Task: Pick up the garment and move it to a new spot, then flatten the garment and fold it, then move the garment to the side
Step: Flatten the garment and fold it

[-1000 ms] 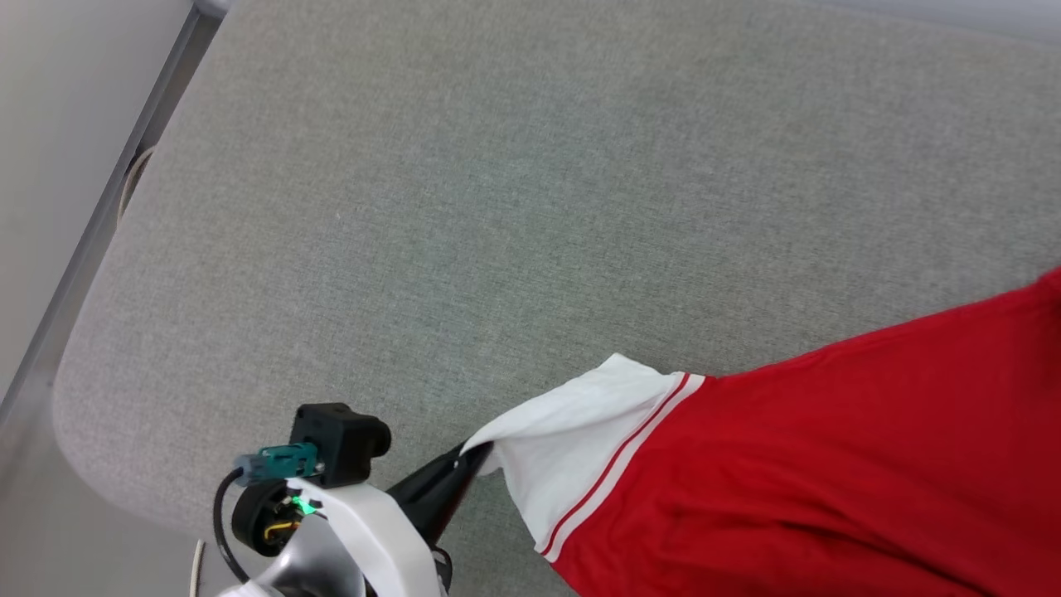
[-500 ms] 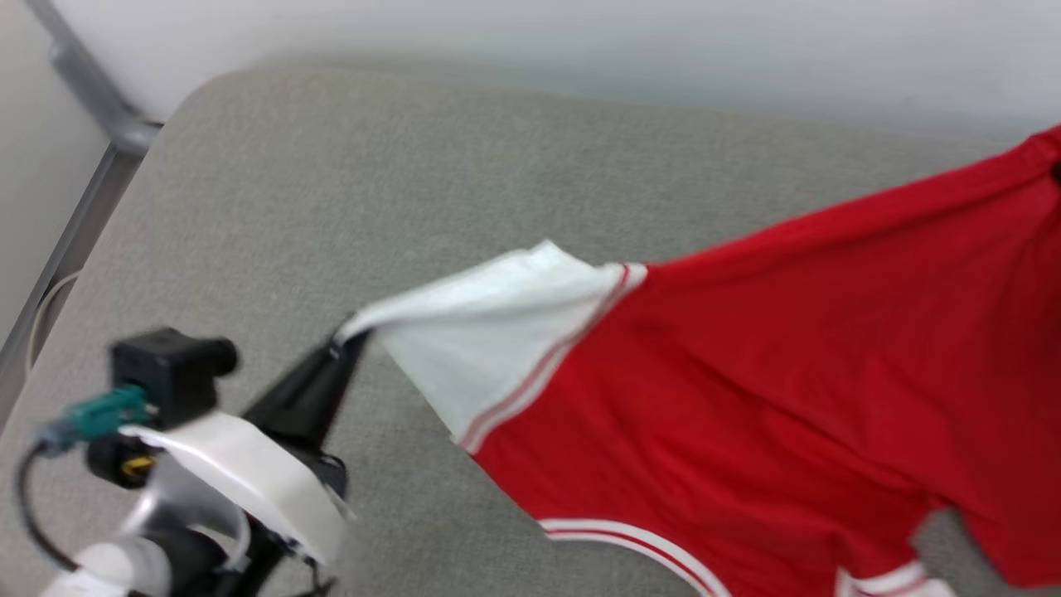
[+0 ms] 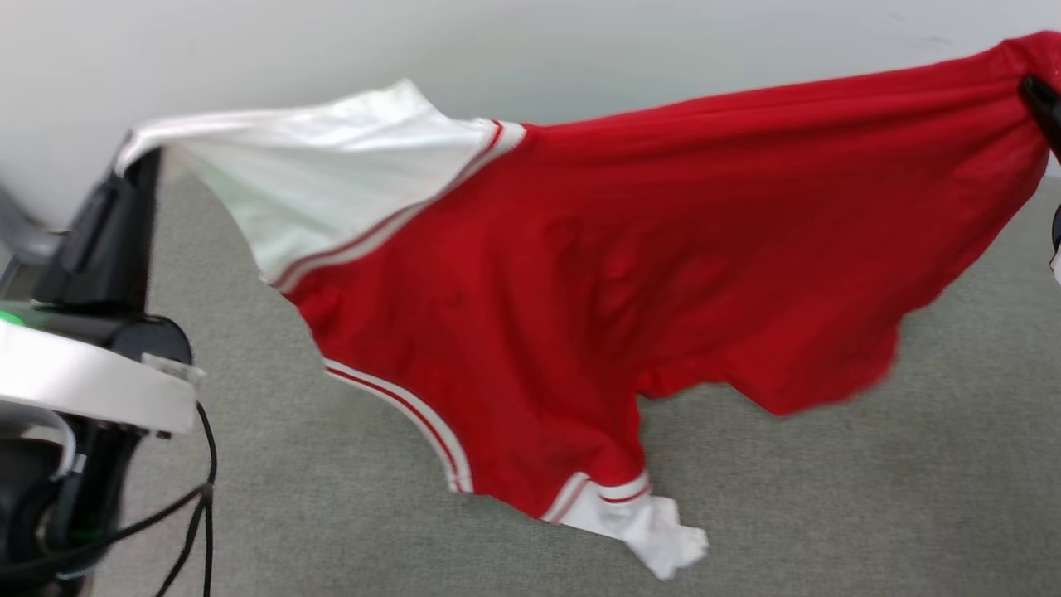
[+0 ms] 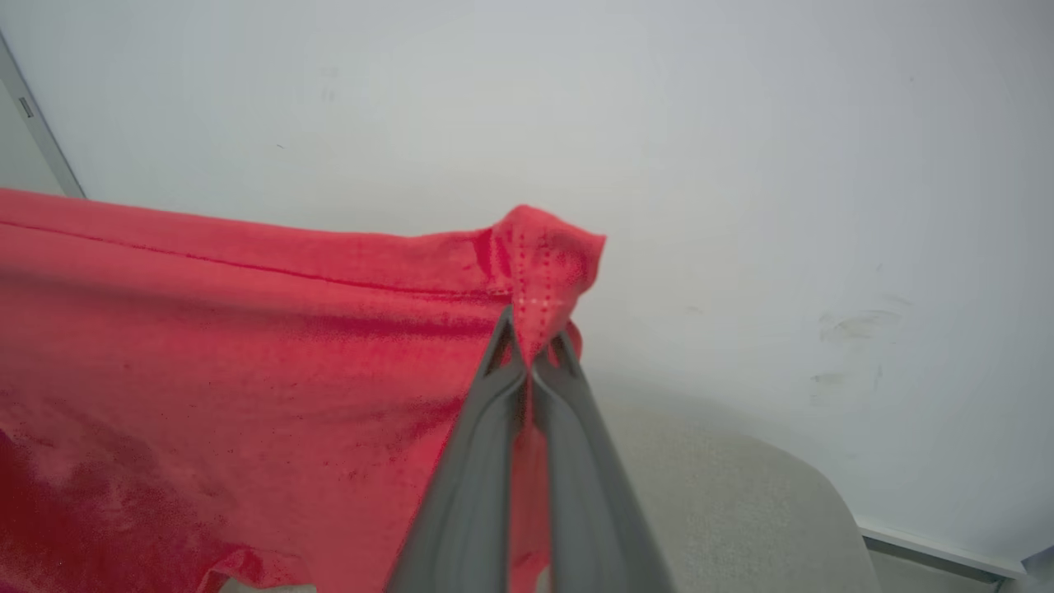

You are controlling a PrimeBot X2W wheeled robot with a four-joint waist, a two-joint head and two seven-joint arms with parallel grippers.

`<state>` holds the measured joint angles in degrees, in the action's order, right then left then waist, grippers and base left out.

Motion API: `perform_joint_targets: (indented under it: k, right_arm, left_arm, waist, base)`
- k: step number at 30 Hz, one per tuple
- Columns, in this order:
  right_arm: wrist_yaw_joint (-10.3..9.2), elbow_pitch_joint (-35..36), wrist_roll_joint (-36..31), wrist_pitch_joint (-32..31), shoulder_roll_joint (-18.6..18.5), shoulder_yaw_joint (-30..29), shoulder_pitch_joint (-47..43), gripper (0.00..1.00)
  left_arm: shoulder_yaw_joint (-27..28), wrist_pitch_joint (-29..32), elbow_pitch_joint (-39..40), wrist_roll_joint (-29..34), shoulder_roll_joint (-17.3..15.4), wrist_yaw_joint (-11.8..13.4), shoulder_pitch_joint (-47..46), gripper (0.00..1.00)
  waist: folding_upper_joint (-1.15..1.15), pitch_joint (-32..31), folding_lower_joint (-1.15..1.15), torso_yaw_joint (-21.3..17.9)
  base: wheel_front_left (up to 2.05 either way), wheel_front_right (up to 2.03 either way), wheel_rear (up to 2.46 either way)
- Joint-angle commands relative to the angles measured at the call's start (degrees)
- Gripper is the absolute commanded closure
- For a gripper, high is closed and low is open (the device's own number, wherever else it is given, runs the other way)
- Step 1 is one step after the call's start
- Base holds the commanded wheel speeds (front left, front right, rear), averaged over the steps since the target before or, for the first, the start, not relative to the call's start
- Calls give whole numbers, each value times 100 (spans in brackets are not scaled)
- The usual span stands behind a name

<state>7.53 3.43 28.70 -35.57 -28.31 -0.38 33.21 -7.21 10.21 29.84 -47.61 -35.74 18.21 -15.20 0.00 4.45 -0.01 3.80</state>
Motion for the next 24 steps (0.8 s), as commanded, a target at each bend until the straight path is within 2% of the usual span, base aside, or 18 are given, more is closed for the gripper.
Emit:
perform_joint_targets:
  k: [1,4,10,16,21,24]
  right_arm:
    - [-9,183,-28,-5,47,-30,28,100]
    - [-9,451,-32,-30,95,-79,5,100]
    - [-9,843,-94,-48,270,-234,153,100]
    - [-9,1071,-217,25,406,-471,530,100]
    - [-10,1116,-396,67,426,-639,1067,100]
    - [-10,1042,-593,138,273,-655,1507,100]
  left_arm:
    - [163,-89,29,-30,-41,19,-143,100]
    - [370,-164,105,-187,12,-23,-345,100]
    - [742,-357,69,-163,-103,-42,-902,100]
    - [842,-445,-52,-29,-290,-147,-1757,100]
    - [712,-371,-495,104,-531,-347,-2719,100]
    - [613,-274,-899,167,-715,-533,-3383,100]
  waist:
    - [0,-88,1,-168]
    - [0,-57,1,-272]
    - [0,133,1,-443]
    - [0,521,1,-519]
    - [0,1042,1,-517]
    - [0,1439,1,-498]
  base:
    - [0,0,0]
    - [0,0,0]
    - [0,0,0]
    - [0,0,0]
    - [0,0,0]
    - [0,0,0]
